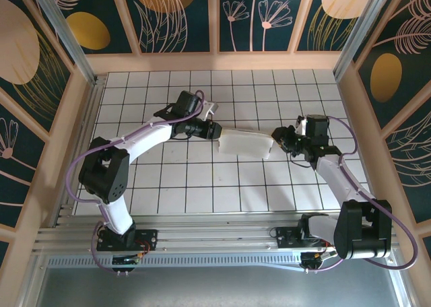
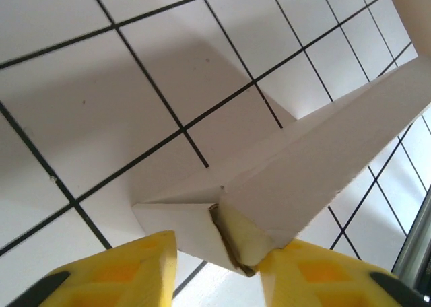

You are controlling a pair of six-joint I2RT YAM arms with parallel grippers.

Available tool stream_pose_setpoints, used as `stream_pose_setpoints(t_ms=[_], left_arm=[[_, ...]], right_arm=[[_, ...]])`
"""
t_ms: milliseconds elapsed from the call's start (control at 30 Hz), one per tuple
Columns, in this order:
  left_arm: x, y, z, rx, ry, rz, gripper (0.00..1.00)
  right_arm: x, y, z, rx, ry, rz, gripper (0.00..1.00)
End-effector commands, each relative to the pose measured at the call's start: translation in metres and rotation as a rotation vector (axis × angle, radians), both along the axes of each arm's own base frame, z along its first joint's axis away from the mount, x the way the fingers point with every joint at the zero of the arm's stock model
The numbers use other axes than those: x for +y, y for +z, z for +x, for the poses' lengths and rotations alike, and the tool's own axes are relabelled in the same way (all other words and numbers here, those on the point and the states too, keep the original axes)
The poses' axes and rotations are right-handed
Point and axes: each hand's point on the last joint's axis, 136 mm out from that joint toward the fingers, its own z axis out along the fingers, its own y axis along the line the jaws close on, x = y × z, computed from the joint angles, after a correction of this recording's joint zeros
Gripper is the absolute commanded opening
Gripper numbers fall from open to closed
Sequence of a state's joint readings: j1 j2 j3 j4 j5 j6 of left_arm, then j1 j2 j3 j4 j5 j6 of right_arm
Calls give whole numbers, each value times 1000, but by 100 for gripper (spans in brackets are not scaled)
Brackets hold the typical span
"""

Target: Fold the paper box

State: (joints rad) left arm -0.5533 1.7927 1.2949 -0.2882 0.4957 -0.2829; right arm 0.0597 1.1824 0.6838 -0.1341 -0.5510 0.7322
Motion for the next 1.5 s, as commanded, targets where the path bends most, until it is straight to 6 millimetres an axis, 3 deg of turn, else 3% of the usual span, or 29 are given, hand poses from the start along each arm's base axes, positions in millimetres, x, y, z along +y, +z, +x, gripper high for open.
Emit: stream_pose_setpoints(t_ms=[0,67,167,200,467,567,633,700,733,867,1033,1200,1467], left_arm=[[-2,-4,-26,66,-34,-20,57],[-2,5,-27,52,-31,-41,62],[-3,10,-27,45,-24,-54,62],[-2,24,-27,17,-24,-76,62],[-6,50,-24,-35,-11,-147,62],[-5,57,-12,-49,48,-146,63],[-2,64,6,-72,135,-137,62],[4,63,28,-60,254,-94,57],[3,53,40,-15,308,-63,52],[-17,50,64,72,344,-81,44],[-24,40,88,87,406,-78,45],[-25,24,96,117,436,-79,53],[-24,8,86,169,429,-81,41]], right_arm=[[-6,-31,-15,105,-15,-46,23],[-7,-31,-15,102,-15,-54,23],[-6,-31,-15,101,-14,-54,22],[-7,-31,-15,102,-14,-57,21],[-3,-32,-15,90,12,-69,17],[-4,-32,-15,89,12,-78,17],[-4,-32,-14,87,11,-83,17],[-4,-32,-13,88,14,-89,17],[-4,-32,-12,88,16,-90,17],[-3,-32,-11,89,20,-98,18],[-2,-31,-10,87,26,-111,18],[-1,-31,-10,88,31,-114,17],[-2,-31,-10,89,27,-122,17]])
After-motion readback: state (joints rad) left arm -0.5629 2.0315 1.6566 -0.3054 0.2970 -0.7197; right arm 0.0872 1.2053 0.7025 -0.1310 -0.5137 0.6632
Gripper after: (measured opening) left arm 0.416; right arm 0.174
